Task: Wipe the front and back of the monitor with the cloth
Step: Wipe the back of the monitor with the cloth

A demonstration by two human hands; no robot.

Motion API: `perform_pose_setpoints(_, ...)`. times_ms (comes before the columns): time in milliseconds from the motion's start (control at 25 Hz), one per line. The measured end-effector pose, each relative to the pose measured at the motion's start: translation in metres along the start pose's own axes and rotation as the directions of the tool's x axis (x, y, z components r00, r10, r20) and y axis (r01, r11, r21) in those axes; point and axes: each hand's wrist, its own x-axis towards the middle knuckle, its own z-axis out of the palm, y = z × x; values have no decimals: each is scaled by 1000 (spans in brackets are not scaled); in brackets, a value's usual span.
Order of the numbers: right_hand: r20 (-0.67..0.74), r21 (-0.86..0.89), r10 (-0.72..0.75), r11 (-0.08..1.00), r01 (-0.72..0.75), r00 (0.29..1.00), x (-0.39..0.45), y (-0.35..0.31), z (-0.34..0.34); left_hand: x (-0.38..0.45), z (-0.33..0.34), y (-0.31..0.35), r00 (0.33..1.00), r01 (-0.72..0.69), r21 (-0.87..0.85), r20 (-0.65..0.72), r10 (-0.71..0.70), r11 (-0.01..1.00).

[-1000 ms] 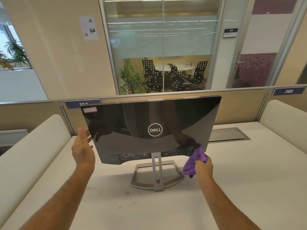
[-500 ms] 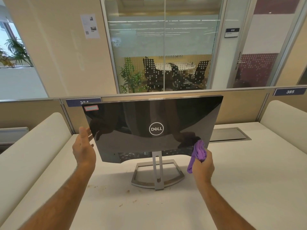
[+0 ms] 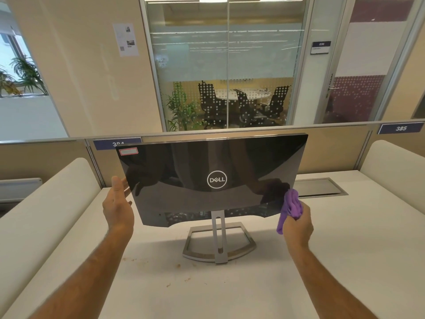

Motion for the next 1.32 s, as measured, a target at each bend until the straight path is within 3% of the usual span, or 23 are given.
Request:
perform_pose_setpoints(80, 89, -82, -3, 997, 10, 996, 7, 3, 4, 1, -1, -2, 1000, 7, -3, 3, -7, 1000)
perform_pose_setpoints(200, 183, -170, 270, 956, -240, 945, 15, 12, 5, 4, -2, -4, 999, 24, 5, 27, -24, 1000)
perform_pose_setpoints(280, 168, -144, 393, 917, -372, 904, 16, 19, 3, 4, -3, -4, 999, 28, 24, 19, -29, 999)
perform_pose_setpoints(360, 171, 27, 473, 875, -484, 864, 7, 21, -1, -3, -4, -9, 997, -16, 108, -71, 24, 994)
perform_pose_setpoints(440, 318, 358, 479, 738, -572, 818, -15, 19, -6, -24, -1, -19, 987, -64, 150, -135, 84, 987)
perform_pose_setpoints(480, 410, 481, 447, 634, -605, 795, -28, 15, -10, -41, 2, -26, 994, -58, 158, -84, 72, 986)
perform_pose_setpoints(560, 556, 568, 354, 498, -655, 751, -54, 3, -12, -82, 15, -41, 987, 33, 192, 151, -63, 981)
perform_pose_setpoints(640, 655, 566, 261, 452, -689, 709, -75, -7, -10, -124, 31, -49, 869, 195, 227, 412, -275, 954)
perform_pose_setpoints(760, 718, 546, 175, 459, -701, 674, -94, -17, -3, -173, 54, -47, 530, 386, 268, 719, -450, 883)
perform_pose_setpoints(800, 713, 534, 154, 512, -673, 683, -97, -18, -2, -182, 60, -46, 490, 416, 235, 756, -434, 878)
perform_pose_setpoints(880, 623, 469, 109, 741, -481, 775, -101, -16, -1, -189, 69, -40, 572, 403, 163, 723, -387, 901)
perform_pose_setpoints(960, 411, 246, -80, 969, -26, 908, -106, -10, -8, -188, 74, -34, 685, 323, 190, 629, -367, 927)
perform_pose_setpoints(1000, 341, 155, -268, 962, 227, 901, -109, -6, -13, -186, 74, -32, 717, 273, 221, 602, -351, 936)
perform_pose_setpoints(1080, 395, 133, -570, 811, 569, 720, -118, -1, -20, -183, 75, -30, 740, 196, 248, 598, -309, 949)
perform_pose_setpoints(1160, 524, 153, -640, 720, 677, 561, -127, -1, -18, -181, 78, -29, 733, 170, 257, 612, -297, 951)
perform_pose_setpoints(1200, 533, 147, -636, 719, 679, 558, -130, -1, -14, -181, 80, -28, 729, 163, 263, 617, -296, 951)
perform_pose_setpoints(1320, 420, 105, -527, 837, 537, 739, -137, -5, 2, -178, 85, -24, 684, 182, 245, 664, -302, 952)
